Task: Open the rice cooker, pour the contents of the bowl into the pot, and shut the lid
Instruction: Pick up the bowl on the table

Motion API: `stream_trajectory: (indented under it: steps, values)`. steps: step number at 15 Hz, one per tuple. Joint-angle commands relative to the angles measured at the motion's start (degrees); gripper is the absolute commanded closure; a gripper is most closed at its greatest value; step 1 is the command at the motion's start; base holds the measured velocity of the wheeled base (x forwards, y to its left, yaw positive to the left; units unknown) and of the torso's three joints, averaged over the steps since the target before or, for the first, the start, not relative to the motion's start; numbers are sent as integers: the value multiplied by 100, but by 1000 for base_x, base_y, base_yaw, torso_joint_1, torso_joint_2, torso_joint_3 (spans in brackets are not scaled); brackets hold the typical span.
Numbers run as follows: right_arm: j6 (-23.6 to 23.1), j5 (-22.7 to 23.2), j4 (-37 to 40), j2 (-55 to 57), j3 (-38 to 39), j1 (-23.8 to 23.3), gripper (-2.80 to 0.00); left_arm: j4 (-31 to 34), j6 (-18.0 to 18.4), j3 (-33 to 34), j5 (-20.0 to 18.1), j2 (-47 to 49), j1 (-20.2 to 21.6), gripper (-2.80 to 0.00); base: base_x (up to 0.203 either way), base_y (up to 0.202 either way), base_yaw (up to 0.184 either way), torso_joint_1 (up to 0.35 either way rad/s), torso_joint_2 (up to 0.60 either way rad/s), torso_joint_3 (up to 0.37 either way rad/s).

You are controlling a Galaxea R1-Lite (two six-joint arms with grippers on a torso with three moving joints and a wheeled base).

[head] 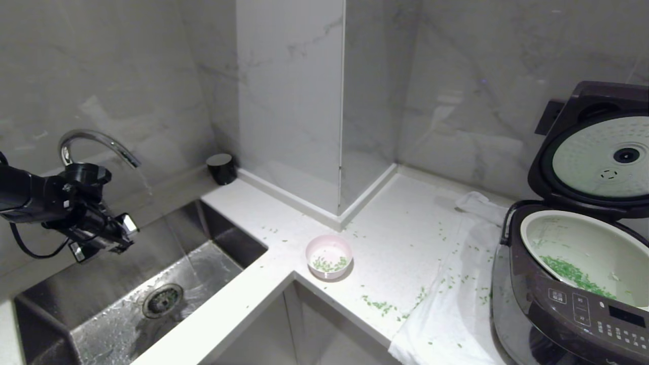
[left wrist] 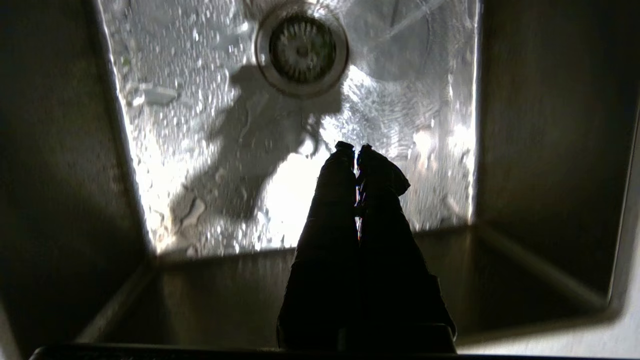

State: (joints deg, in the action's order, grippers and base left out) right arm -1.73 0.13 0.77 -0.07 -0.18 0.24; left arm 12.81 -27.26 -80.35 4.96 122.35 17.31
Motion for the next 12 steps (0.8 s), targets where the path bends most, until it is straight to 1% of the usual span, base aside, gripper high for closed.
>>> stream_trajectory:
  steps: [1,3,6,8,12]
  values:
    - [-3,4,2,7,1,2,0,13,27,-803,-78,773,474,0,0,0,0,0,0,0]
    - [-3,4,2,7,1,2,0,18,74,-1319,-170,1020,775,0,0,0,0,0,0,0]
    - [-3,4,2,7,1,2,0,11,481,-1750,-175,1230,936,0,0,0,0,0,0,0]
    - [-3,4,2,7,1,2,0,18,511,-2068,-166,1365,985,0,0,0,0,0,0,0]
    - [-3,4,2,7,1,2,0,10,525,-2461,-127,1590,994,0,0,0,0,0,0,0]
